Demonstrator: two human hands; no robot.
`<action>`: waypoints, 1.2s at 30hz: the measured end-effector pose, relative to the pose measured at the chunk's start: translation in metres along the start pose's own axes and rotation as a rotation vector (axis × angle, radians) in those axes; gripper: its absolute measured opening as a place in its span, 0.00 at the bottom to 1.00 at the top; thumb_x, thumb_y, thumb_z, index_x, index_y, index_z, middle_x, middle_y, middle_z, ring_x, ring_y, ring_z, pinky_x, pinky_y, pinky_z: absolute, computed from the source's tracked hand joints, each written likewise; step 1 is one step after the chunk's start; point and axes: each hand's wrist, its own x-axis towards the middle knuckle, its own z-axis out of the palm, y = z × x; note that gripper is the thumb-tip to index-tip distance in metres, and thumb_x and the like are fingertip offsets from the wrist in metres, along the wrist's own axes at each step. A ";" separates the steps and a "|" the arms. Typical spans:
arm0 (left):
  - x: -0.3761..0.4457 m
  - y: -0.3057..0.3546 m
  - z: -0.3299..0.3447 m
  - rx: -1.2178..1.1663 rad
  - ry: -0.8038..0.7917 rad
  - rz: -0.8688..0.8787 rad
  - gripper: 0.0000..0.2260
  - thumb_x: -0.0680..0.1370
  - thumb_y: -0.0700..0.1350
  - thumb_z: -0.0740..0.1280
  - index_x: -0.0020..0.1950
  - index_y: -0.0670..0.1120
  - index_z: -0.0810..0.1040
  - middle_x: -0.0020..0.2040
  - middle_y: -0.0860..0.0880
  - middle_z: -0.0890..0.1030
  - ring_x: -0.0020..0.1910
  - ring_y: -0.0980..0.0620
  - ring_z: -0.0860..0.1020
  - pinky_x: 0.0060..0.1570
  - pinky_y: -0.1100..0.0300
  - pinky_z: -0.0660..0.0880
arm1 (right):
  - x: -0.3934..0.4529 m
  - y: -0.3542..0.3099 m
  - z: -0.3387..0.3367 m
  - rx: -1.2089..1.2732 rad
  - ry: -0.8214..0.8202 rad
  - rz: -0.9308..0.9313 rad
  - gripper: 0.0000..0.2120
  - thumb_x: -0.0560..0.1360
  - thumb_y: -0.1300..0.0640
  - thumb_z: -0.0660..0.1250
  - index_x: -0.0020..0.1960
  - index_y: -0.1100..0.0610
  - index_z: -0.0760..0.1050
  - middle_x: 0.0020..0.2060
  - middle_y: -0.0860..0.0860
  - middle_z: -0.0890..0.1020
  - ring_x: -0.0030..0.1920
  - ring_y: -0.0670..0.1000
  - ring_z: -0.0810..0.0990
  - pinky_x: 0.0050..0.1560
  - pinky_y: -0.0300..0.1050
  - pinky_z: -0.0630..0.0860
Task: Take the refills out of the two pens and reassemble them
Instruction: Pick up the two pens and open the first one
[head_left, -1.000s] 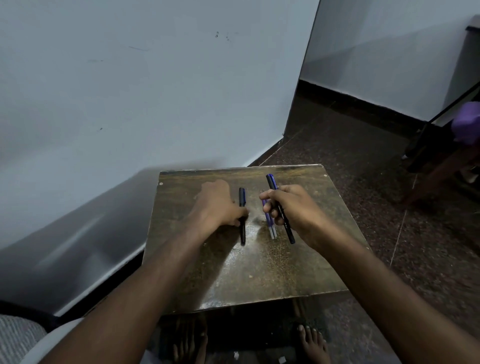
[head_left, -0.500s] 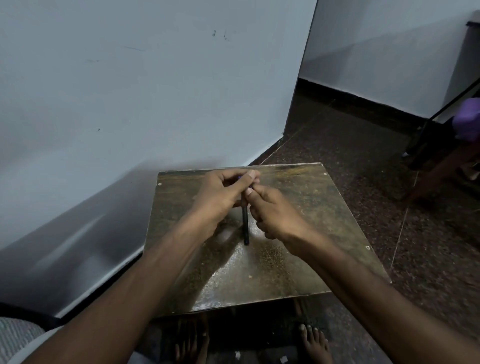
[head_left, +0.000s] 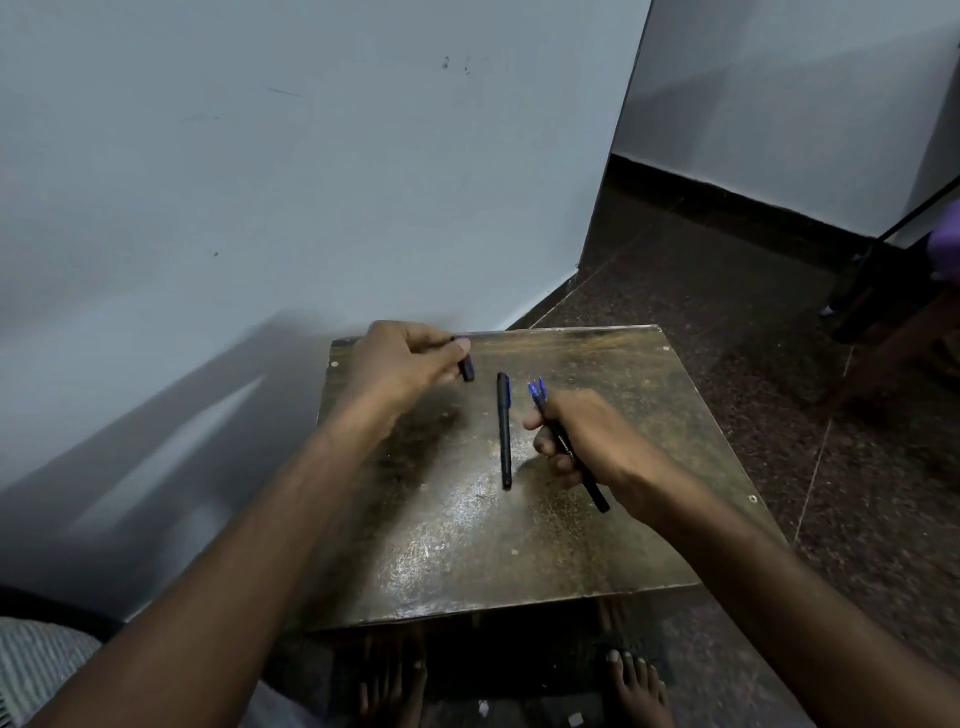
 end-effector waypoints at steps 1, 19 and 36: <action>0.000 -0.004 -0.002 0.130 -0.013 0.001 0.09 0.77 0.45 0.82 0.56 0.44 0.90 0.47 0.48 0.91 0.42 0.55 0.90 0.46 0.65 0.86 | 0.000 0.001 -0.002 -0.010 0.027 -0.020 0.14 0.86 0.58 0.56 0.50 0.56 0.79 0.29 0.47 0.77 0.25 0.44 0.72 0.27 0.39 0.67; -0.018 0.000 0.024 0.153 -0.382 0.052 0.12 0.89 0.50 0.65 0.62 0.52 0.89 0.46 0.59 0.90 0.45 0.63 0.85 0.47 0.61 0.80 | 0.007 0.001 -0.004 0.362 -0.021 -0.019 0.14 0.88 0.67 0.58 0.61 0.68 0.82 0.41 0.55 0.86 0.39 0.47 0.84 0.41 0.40 0.82; -0.027 0.007 0.027 -0.246 -0.519 0.023 0.09 0.86 0.46 0.69 0.58 0.50 0.89 0.52 0.52 0.91 0.46 0.52 0.81 0.52 0.60 0.82 | 0.001 -0.003 -0.013 0.285 -0.182 -0.153 0.10 0.84 0.65 0.67 0.62 0.69 0.83 0.47 0.59 0.90 0.45 0.54 0.91 0.48 0.46 0.88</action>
